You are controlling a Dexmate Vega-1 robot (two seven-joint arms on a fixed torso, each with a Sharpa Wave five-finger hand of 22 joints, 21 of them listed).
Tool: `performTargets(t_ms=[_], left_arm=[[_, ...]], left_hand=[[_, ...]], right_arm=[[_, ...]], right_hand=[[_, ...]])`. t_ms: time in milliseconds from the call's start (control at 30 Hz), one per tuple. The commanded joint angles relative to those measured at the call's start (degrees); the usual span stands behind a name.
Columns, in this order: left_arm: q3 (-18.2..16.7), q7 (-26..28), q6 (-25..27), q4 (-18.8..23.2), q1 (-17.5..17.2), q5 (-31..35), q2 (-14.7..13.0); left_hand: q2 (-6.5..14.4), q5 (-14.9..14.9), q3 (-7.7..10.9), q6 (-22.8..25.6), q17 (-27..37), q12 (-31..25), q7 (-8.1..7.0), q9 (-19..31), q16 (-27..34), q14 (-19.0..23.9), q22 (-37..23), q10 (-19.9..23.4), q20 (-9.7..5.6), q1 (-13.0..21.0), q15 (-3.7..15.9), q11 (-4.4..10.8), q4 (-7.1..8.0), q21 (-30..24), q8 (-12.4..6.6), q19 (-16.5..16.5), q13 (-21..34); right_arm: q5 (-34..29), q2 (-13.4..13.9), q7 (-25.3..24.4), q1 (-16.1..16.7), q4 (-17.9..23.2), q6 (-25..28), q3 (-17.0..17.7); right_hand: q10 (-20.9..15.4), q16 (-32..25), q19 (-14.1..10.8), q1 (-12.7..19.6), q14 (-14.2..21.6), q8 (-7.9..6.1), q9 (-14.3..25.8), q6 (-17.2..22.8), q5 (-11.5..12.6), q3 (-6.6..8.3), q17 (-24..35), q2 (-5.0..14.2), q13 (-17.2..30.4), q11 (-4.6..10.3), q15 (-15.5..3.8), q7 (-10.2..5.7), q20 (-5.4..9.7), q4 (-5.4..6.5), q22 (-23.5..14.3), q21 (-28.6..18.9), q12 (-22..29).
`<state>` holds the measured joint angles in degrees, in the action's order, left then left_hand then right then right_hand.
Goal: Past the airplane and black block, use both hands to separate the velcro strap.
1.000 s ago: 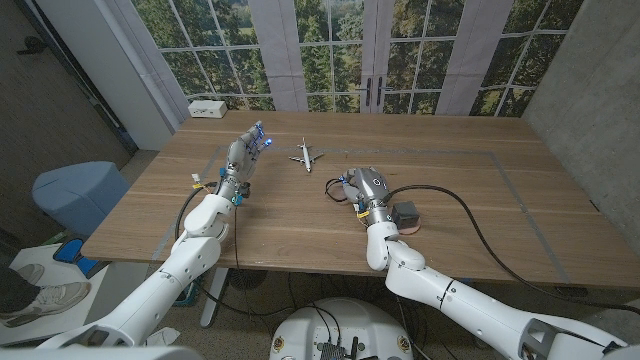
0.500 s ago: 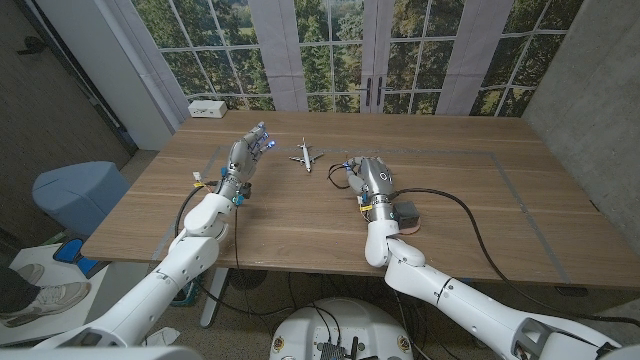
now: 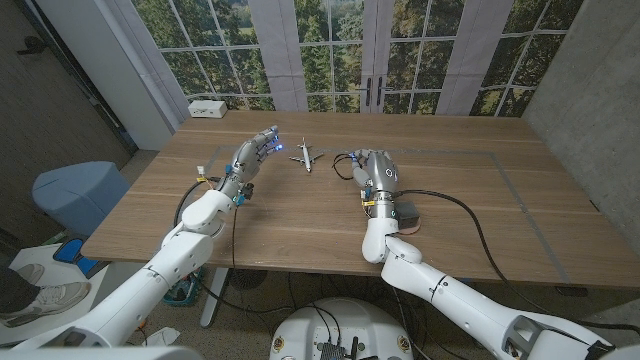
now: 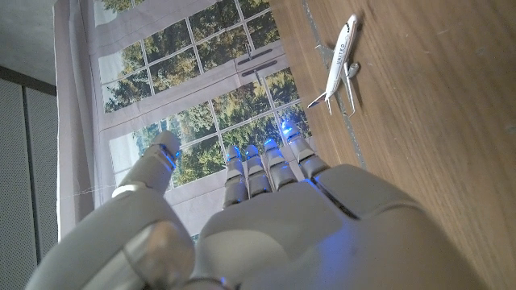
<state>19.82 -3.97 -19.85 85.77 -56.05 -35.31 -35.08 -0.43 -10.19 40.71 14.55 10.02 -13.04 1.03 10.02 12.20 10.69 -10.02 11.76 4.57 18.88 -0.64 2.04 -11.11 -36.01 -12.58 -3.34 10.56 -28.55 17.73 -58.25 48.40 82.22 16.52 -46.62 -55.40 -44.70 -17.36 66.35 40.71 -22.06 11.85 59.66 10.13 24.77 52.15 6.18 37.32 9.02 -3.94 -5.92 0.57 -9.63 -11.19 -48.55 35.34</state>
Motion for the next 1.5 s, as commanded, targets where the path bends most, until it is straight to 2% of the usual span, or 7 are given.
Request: performTargets(t_ms=[33,100,267,667,933,1167,1500], left_arm=[[1.75,1.72,3.9,4.52,0.41,4.53,-3.56],[2.08,1.96,4.68,5.17,0.59,5.25,-3.99],[2.93,1.94,6.43,6.52,1.19,6.55,-4.88],[4.28,1.73,8.25,8.94,1.75,8.8,-6.14],[4.58,2.65,7.75,9.38,1.59,9.74,-5.64],[4.61,3.59,7.6,9.33,1.31,9.94,-5.01],[4.76,4.52,7.56,8.79,1.68,10.18,-4.0]], left_hand=[[-0.9,-0.11,-0.32,0.01,0.16,-0.39,0.12,0.33,0.24,0.97,-0.11,0.39,0.84,0.72,0.32,0.1,-0.09,0.31,-0.12,-0.12,0.27],[-1.76,-0.07,-0.53,-1.11,0.22,-0.15,0.24,0.38,0.16,1.19,-0.15,0.1,0.96,1.55,0.44,0.54,-0.1,0.57,0.33,-0.23,0.35],[-3.21,0.01,-0.9,-2.52,0.32,0.44,0.22,0.46,-0.22,0.83,-0.2,-1.01,1.49,3.08,0.91,0.2,-0.05,1.28,0.79,0.17,0.48],[-4.75,0.1,-1.29,-3.52,0.41,0.98,0.13,0.53,-0.77,-0.25,-0.24,-2.26,1.52,5.01,0.56,0.07,0.03,2.25,0.93,0.97,0.61],[-5.43,0.11,-1.45,-3.4,0.45,0.77,0.27,0.56,-0.6,0.21,-0.27,-1.71,1.4,5.97,0.76,0.3,0.06,2.65,0.78,1.16,0.66],[-6.13,0.09,-1.62,-3.51,0.52,0.18,1.18,0.61,-0.19,1.42,-0.33,-0.08,1.34,7.77,1.01,-0.72,0.17,3.1,0.66,0.99,0.76],[-6.45,0.09,-1.92,-2.16,0.6,-0.34,2.04,0.65,0.34,3.19,-0.43,1.69,0.95,9.88,1.17,-0.92,0.38,3.37,0.05,0.14,0.84]], right_arm=[[0.22,-1.81,-4.85,-0.63,-1.91,-0.9,0.6],[0.22,-2.03,-5.46,-0.72,-2.09,-0.94,0.64],[-0.57,-2.45,-5.74,-0.76,-2.06,-0.33,0.92],[-3.32,-4.01,-5.74,-1.14,-1.75,2.33,1.31],[-4.07,-4.91,-5.74,-2.02,-1.82,4.03,0.42],[-5.08,-5.61,-5.74,-2.39,-1.96,4.88,-0.11],[-6.26,-7.7,-5.74,-3.94,-2.79,6.21,-1.18]], right_hand=[[-0.94,0.2,-0.07,0.2,0.57,0.14,0.2,0.31,0.02,0.46,0.38,-0.4,3.19,0.38,-8.72,0.62,-0.27,0.07,-0.06,-0.47,0.84],[-1.0,0.19,-0.06,0.17,0.65,0.15,0.2,0.31,0.02,0.47,0.49,-0.43,3.2,0.35,-8.71,0.69,-0.28,0.08,-0.06,-0.52,0.85],[-1.06,0.19,0.04,0.06,0.79,0.21,0.2,0.32,0.05,0.47,0.83,-0.51,3.17,0.19,-8.64,0.86,-0.37,0.13,-0.06,-0.64,0.81],[-1.01,0.51,0.14,-0.1,0.8,0.31,0.2,0.44,0.15,0.64,1.46,-0.61,3.15,0.21,-8.6,0.85,-0.48,0.18,-0.05,-0.98,0.67],[-1.36,0.62,0.29,-0.33,0.92,0.38,0.17,0.62,0.18,0.65,1.94,-0.84,2.6,0.06,-8.51,0.84,-0.61,0.21,-0.05,-1.18,0.4],[-1.38,0.85,0.51,-0.29,0.97,0.52,0.12,0.64,0.28,0.84,2.35,-1.02,2.27,-0.23,-8.56,1.04,-0.83,0.09,-0.04,-1.35,0.13],[-1.57,0.76,0.72,-0.45,1.46,0.55,0.07,1.17,0.37,0.93,3.12,-1.26,2.08,-0.5,-8.45,1.49,-1.11,0.08,-0.03,-1.63,-0.01]])
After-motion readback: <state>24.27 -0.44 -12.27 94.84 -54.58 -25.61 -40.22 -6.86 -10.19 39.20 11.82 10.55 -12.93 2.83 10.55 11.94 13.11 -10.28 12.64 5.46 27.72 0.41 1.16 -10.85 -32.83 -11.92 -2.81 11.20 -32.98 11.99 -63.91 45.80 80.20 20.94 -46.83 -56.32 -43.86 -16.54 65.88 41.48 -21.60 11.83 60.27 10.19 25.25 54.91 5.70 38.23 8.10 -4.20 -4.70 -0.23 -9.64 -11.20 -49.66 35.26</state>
